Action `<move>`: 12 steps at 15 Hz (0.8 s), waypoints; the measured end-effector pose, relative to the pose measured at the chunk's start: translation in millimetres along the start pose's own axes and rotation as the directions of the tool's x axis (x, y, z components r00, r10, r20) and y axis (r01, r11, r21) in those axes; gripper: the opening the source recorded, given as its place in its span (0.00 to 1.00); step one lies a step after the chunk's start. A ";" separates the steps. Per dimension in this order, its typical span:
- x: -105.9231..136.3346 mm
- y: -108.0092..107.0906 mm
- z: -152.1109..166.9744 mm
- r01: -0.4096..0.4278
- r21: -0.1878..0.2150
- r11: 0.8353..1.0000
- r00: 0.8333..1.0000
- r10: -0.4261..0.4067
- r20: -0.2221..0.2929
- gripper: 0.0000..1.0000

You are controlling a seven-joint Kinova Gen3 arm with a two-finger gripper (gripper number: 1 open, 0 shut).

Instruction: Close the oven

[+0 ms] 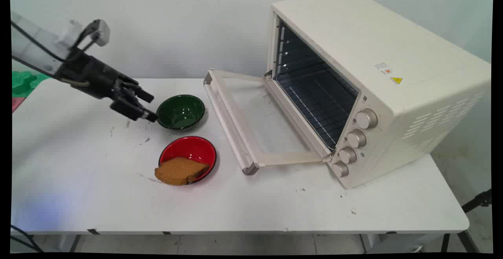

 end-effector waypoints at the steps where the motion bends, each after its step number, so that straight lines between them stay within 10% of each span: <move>1: 1.5 0.7 4.5 0.005 0.003 1.000 1.000 -0.005 0.000 1.00; 12: 14.5 5.6 94.2 -0.049 0.043 0.998 0.999 0.049 -0.016 1.00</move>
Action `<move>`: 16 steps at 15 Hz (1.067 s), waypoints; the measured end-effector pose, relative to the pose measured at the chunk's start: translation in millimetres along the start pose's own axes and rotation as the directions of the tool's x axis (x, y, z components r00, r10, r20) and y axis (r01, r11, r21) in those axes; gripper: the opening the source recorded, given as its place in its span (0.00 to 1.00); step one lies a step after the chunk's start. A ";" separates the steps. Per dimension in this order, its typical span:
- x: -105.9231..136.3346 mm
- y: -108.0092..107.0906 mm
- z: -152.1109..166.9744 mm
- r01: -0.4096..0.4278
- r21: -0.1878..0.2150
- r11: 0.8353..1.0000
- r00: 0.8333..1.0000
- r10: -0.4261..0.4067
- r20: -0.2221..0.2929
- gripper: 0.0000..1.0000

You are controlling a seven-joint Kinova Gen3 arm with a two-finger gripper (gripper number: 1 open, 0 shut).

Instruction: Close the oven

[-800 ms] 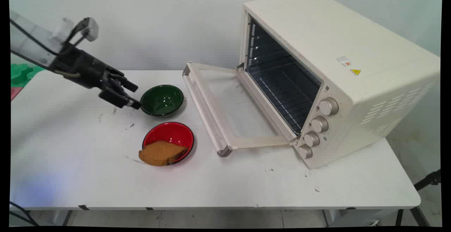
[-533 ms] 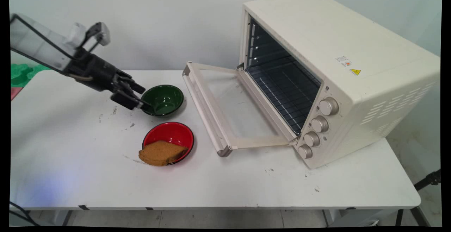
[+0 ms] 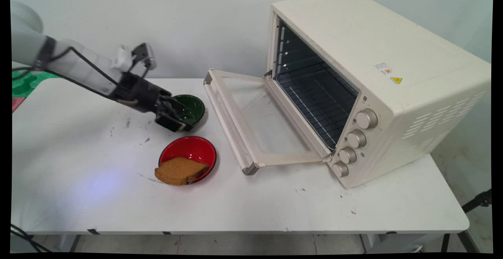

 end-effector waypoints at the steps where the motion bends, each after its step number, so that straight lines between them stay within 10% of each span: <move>1: 1.5 -0.1 8.5 -0.008 0.001 1.000 1.000 0.008 -0.007 1.00; 6: 6.6 1.5 48.2 -0.059 -0.004 0.998 0.998 0.059 -0.031 1.00; 7: 7.1 1.9 53.6 -0.068 -0.005 0.998 0.997 0.068 -0.033 0.00; 16: 22.9 0.4 74.4 -0.080 0.001 0.997 0.989 0.079 -0.124 0.00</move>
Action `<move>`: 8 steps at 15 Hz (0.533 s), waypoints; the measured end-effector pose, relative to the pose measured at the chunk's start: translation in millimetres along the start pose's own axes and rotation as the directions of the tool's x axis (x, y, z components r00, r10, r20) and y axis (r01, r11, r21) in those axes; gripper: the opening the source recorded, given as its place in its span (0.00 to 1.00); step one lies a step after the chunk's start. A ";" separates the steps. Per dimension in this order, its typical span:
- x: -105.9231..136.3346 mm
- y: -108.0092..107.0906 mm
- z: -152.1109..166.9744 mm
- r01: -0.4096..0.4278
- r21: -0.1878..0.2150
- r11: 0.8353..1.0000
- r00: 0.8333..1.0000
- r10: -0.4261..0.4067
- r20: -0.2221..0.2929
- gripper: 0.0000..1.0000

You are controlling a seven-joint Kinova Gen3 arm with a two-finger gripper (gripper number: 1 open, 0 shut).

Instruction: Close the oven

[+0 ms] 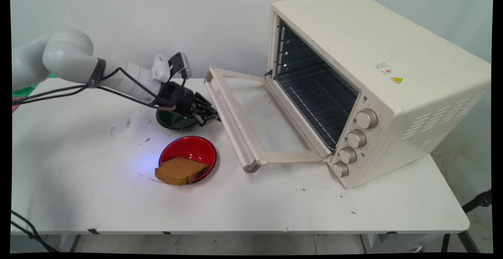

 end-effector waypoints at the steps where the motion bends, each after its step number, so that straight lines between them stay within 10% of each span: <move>1: 4.6 -0.5 -2.8 0.004 0.002 1.000 1.000 -0.004 -0.019 0.00; 8: 53.9 1.6 -36.8 0.026 -0.005 1.000 0.989 -0.026 -0.144 0.00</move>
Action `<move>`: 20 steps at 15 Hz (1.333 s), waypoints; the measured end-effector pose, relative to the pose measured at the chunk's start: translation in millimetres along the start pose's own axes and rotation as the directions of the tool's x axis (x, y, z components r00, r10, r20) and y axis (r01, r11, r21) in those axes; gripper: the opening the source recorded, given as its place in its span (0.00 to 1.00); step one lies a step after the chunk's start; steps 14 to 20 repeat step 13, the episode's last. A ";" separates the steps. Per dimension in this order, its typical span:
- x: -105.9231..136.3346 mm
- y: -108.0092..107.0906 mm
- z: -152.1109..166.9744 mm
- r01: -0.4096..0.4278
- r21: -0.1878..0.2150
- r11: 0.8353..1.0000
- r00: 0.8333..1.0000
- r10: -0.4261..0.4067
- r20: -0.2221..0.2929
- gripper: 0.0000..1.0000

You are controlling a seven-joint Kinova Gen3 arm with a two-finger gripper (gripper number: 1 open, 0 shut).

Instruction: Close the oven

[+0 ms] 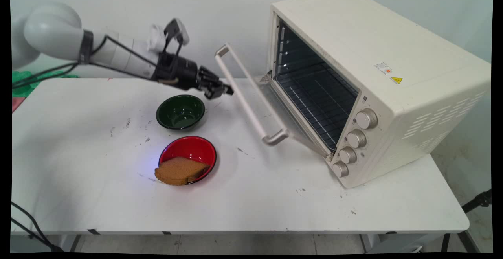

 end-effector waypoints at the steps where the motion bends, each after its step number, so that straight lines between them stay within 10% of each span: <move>1: 11.1 0.8 -5.3 0.002 -0.003 1.000 1.000 -0.002 -0.020 0.00; 8: 65.7 1.8 -41.9 -0.003 -0.028 1.000 0.996 0.000 -0.087 0.00; 20: 74.5 4.0 -77.2 -0.030 -0.068 0.997 0.998 0.027 -0.053 0.00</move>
